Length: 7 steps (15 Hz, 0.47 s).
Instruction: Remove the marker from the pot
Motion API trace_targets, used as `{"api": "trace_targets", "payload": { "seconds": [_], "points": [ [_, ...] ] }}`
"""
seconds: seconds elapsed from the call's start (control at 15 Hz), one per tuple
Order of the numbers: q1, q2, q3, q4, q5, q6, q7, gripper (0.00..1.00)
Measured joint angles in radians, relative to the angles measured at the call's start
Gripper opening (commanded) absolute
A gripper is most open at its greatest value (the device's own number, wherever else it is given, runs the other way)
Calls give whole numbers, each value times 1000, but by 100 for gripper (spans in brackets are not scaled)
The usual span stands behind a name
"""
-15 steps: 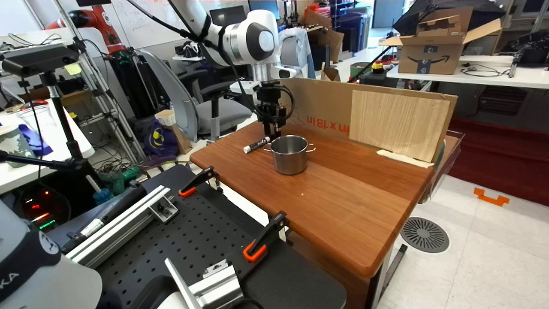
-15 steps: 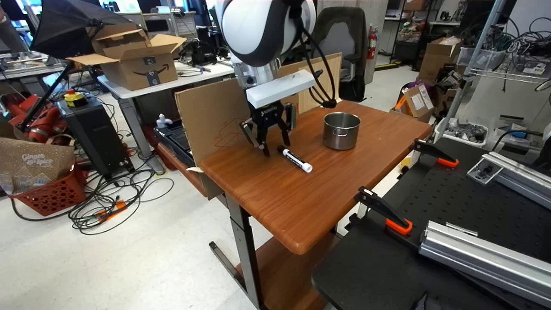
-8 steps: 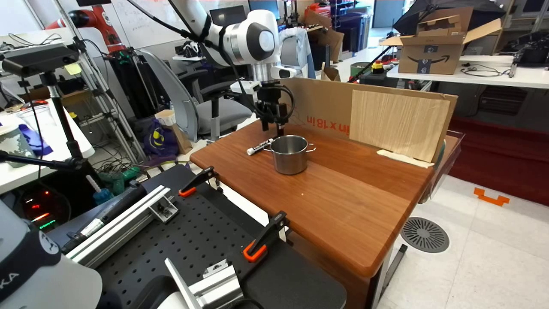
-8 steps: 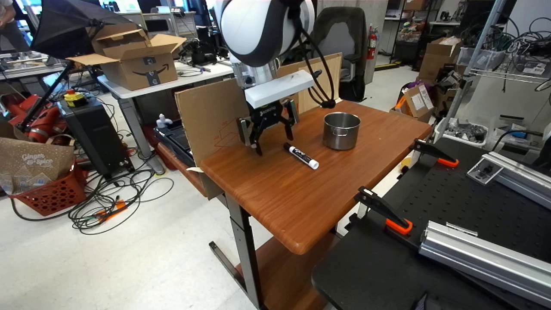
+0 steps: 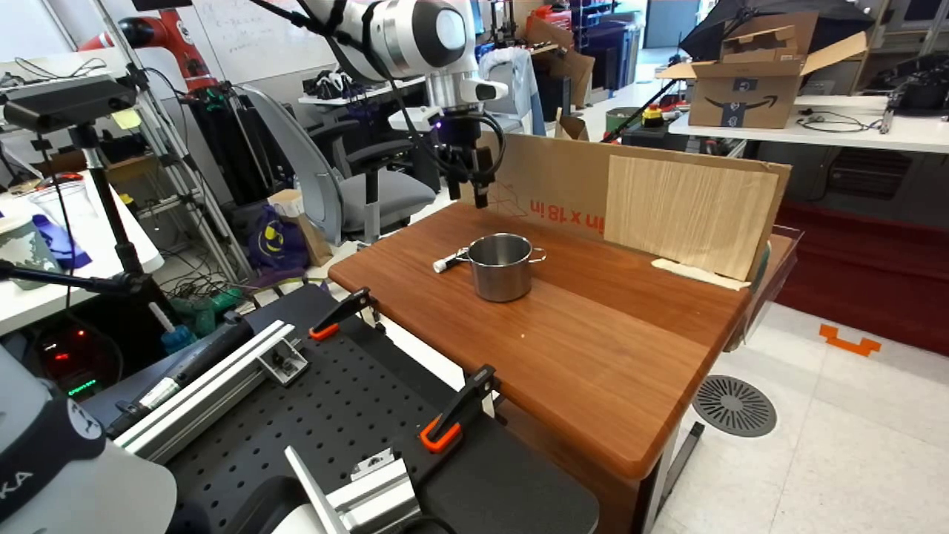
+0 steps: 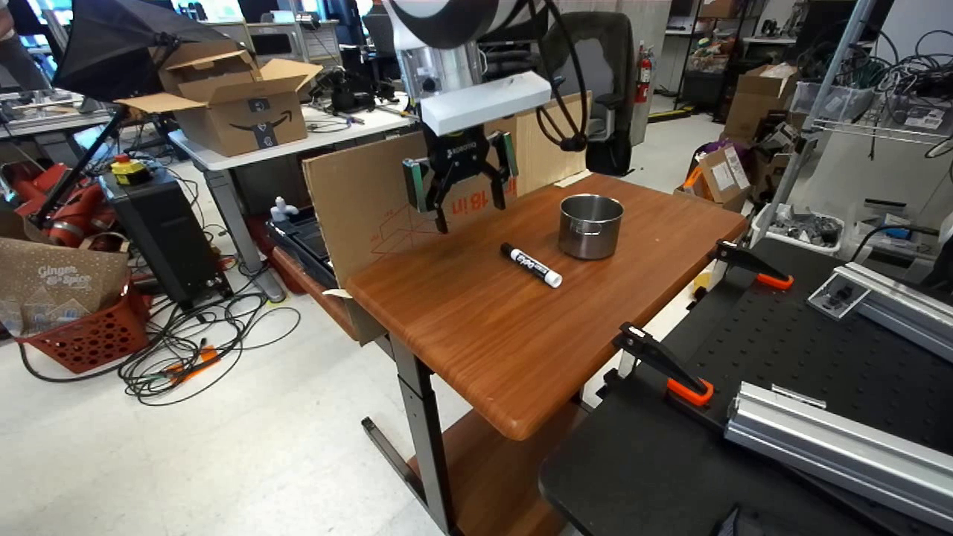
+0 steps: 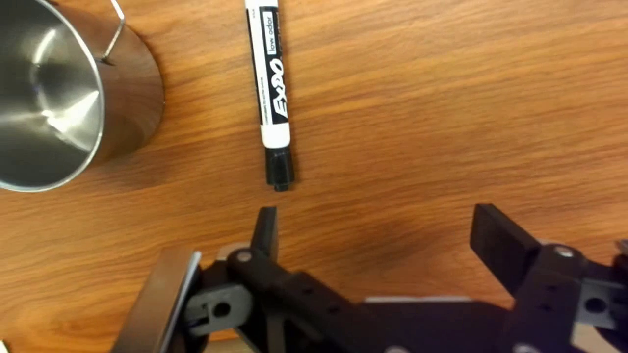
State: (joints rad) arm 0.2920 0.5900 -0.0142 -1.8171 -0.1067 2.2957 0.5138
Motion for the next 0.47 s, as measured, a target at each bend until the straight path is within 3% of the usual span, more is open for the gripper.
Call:
{"api": "trace_targets", "payload": {
  "seconds": [0.13, 0.47],
  "points": [
    [0, -47, 1, -36, 0, -3, 0, 100],
    [0, -34, 1, -34, 0, -1, 0, 100]
  ]
}}
